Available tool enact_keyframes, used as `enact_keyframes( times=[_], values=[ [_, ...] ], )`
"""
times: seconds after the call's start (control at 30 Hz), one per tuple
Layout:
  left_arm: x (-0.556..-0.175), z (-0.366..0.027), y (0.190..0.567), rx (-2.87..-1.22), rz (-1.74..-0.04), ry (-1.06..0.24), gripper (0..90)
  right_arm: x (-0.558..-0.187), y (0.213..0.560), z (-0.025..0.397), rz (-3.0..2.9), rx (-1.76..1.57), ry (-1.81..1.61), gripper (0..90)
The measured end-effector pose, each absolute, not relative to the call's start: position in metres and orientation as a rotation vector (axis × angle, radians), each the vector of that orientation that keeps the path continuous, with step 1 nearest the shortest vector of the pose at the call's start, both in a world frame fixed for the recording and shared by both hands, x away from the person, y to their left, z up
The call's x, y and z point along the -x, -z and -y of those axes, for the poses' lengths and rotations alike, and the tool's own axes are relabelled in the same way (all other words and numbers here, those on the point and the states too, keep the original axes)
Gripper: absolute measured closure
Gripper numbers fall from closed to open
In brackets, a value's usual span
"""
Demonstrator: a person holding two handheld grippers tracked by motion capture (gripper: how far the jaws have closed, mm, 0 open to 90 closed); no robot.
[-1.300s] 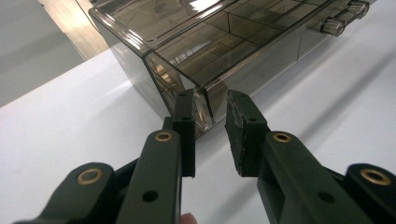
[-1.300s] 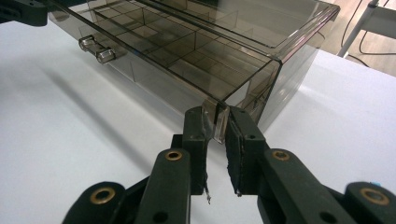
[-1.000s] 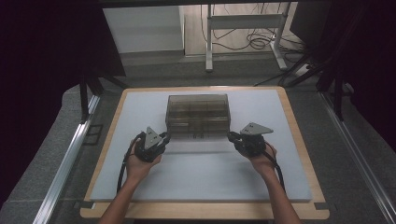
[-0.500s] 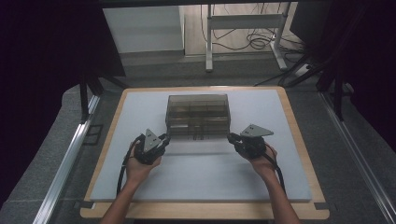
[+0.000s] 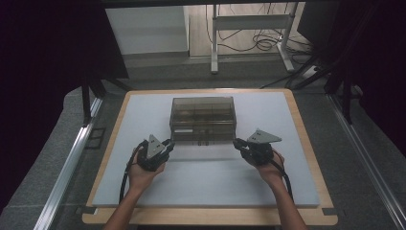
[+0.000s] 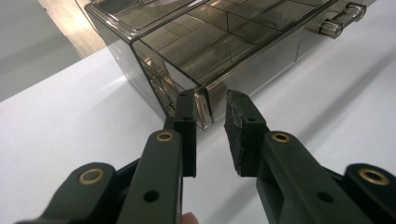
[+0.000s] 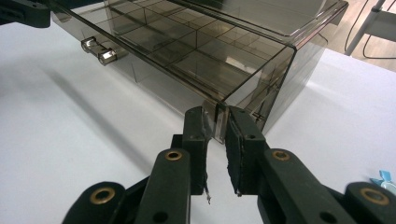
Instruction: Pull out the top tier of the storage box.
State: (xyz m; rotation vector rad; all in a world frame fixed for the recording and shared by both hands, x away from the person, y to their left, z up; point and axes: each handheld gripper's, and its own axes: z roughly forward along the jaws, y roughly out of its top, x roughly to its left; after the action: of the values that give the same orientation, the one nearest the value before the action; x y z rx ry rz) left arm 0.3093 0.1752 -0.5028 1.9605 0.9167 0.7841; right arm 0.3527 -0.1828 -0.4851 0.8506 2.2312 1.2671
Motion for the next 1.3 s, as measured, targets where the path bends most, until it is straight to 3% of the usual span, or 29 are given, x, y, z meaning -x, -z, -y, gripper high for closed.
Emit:
enact_keyframes(
  times=[1.3],
  values=[
    [-0.3011, -0.1745, 0.505, -1.943, -0.924, -0.773, 75.8, -0.3465, 0.4881, 0.1857, -2.23, -0.85, -1.293, 76.8]
  ],
)
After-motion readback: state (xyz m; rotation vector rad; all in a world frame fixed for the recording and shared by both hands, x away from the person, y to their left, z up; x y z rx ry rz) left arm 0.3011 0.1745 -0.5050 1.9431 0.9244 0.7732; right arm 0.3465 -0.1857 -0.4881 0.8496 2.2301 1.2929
